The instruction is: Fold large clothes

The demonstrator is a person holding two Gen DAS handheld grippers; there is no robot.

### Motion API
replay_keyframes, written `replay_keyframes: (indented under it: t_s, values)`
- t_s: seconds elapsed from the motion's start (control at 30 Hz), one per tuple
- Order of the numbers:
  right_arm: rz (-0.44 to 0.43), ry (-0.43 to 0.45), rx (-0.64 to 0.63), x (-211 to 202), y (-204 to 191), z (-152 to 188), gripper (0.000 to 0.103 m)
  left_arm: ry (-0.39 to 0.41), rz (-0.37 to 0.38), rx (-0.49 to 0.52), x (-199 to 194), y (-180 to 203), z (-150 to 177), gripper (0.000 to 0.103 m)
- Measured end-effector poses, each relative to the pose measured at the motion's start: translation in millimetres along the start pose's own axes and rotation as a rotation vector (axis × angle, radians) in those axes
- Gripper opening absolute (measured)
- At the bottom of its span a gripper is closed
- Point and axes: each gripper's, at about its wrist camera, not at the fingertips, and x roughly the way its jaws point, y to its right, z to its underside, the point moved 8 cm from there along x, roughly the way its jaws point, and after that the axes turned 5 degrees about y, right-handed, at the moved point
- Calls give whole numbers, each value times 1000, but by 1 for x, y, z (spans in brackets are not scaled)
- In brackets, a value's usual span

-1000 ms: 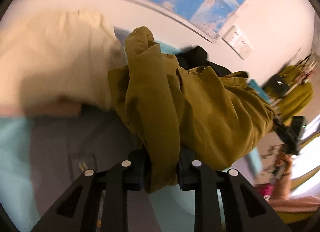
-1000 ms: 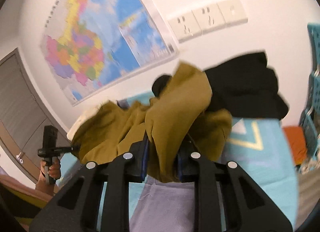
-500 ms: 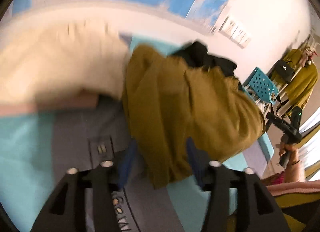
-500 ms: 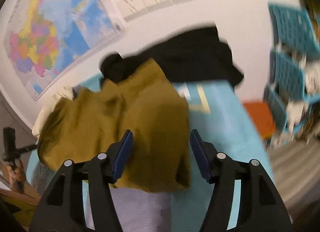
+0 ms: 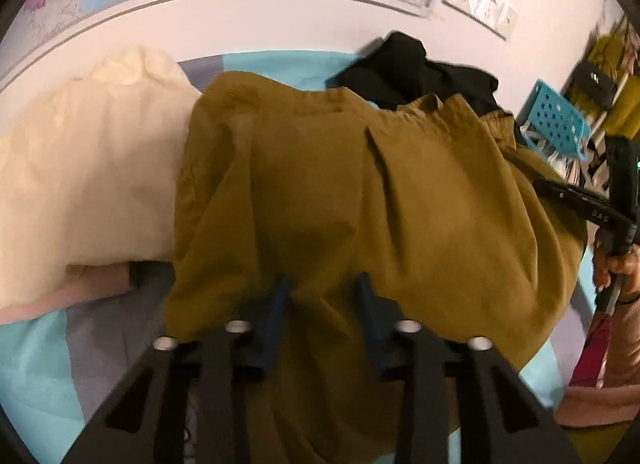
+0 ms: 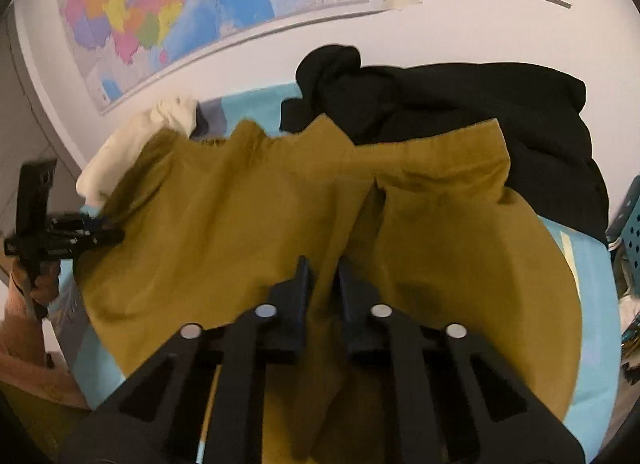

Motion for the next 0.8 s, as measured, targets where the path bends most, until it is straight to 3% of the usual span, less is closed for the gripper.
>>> replay_keyframes:
  t_s: [0.07, 0.17, 0.2, 0.23, 0.3, 0.33, 0.4, 0.5, 0.57, 0.6, 0.63, 0.7, 0.77, 0.8]
  values:
    - [-16, 19, 7, 1, 1, -6, 3, -2, 33, -49, -3, -8, -3, 11]
    - [-14, -61, -31, 17, -2, 0, 7, -6, 14, -52, -6, -12, -5, 15]
    - [-16, -60, -30, 15, -1, -1, 12, -5, -6, -32, -8, -9, -5, 17]
    - [-29, -53, -22, 10, 1, -4, 24, -5, -26, -15, -11, -6, -6, 28]
    - [-15, 20, 5, -10, 13, -18, 42, 19, -10, 9, -19, 4, -9, 38]
    - [-14, 41, 23, -16, 19, -22, 46, 32, -1, 23, -23, 8, -11, 43]
    - [-9, 44, 82, -18, 38, -27, 46, 51, -1, 52, -24, 16, -16, 49]
    - [27, -49, 95, 6, 52, -18, 46, 27, -5, 69, -10, 20, -18, 51]
    - [48, -108, 66, 23, 53, -8, 42, -8, 2, 54, 3, 19, -15, 49]
    - [76, -118, 40, 29, 54, -5, 33, -24, -8, 55, 10, 17, -13, 48]
    - [72, -124, 27, 32, 51, -4, 15, -23, -25, 62, 14, 15, -12, 41]
    - [118, -98, -1, 30, 52, -10, 2, -12, -44, 50, 16, 9, -13, 29]
    - [176, -31, 10, 17, 61, -28, 1, -16, -30, -16, 13, -2, -15, 16]
    - [174, 1, 35, 10, 65, -36, 1, -17, -12, -41, 11, -5, -14, 15]
